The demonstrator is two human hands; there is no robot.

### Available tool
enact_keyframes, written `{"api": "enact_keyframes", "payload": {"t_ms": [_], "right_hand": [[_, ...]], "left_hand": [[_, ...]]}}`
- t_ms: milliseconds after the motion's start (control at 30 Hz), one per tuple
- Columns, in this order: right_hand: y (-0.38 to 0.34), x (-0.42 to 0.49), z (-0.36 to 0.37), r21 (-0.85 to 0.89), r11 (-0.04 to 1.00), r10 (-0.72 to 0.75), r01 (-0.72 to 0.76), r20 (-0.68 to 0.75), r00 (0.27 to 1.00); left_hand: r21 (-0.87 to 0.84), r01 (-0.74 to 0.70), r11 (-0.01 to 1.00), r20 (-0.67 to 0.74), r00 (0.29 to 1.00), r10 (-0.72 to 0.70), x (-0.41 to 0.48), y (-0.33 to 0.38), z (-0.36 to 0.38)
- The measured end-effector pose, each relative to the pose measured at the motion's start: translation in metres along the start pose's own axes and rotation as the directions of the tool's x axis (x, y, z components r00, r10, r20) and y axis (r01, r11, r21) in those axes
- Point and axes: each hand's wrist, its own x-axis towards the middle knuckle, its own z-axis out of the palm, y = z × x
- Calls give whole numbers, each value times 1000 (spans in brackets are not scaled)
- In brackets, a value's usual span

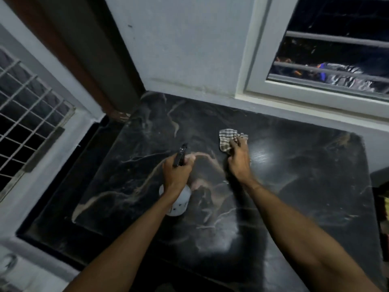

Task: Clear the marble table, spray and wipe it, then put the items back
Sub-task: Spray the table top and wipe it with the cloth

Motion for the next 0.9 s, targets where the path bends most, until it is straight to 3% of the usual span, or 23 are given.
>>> {"api": "enact_keyframes", "payload": {"t_ms": [33, 133, 200, 267, 333, 367, 433, 467, 567, 600, 667, 733, 767, 867, 900], "right_hand": [[-20, -5, 16, -30, 999, -26, 27, 30, 999], [-52, -25, 60, -77, 953, -275, 294, 193, 942], [-73, -16, 72, -39, 972, -224, 230, 123, 967], [-105, -5, 85, 19, 1000, -15, 15, -14, 1000], [-139, -12, 111, -3, 1000, 14, -14, 49, 999], [-151, -23, 130, -41, 994, -98, 104, 132, 986], [-160, -39, 162, -64, 928, -333, 368, 306, 892], [-165, -34, 168, -59, 910, -369, 410, 332, 868], [-188, 2, 177, -92, 983, -139, 158, 188, 972], [-199, 5, 187, -105, 985, -119, 137, 166, 979], [-221, -15, 209, -124, 934, -293, 336, 274, 916], [-224, -41, 223, -68, 823, -494, 564, 404, 770], [-222, -41, 221, -38, 802, -528, 597, 424, 736], [-222, -22, 218, -75, 943, -294, 323, 261, 920], [-227, -27, 223, -99, 952, -260, 290, 240, 935]], "left_hand": [[8, 0, 1000, -6, 1000, 0, 11, -13, -18], [50, -26, 998, -20, 999, 27, 30, -35, -60], [42, -18, 999, -13, 1000, 19, 41, -48, -87], [13, 36, 999, 1, 999, -37, 53, -64, -116], [-5, 97, 995, 17, 995, -97, 58, -74, -136], [-11, 121, 993, 16, 992, -121, 59, -77, -145], [-10, 135, 991, 5, 991, -135, 61, -82, -160], [-6, 128, 992, 0, 992, -128, 63, -84, -167], [-13, 115, 993, -30, 993, -115, 69, -91, -182], [-10, 107, 994, -43, 993, -108, 71, -93, -188], [-3, 92, 996, -63, 994, -92, 73, -97, -199], [8, 80, 997, -80, 994, -79, 76, -101, -210], [19, 75, 997, -88, 993, -73, 77, -103, -215], [20, 39, 999, -121, 992, -36, 79, -108, -225], [26, 23, 999, -126, 992, -20, 78, -110, -227]]}}
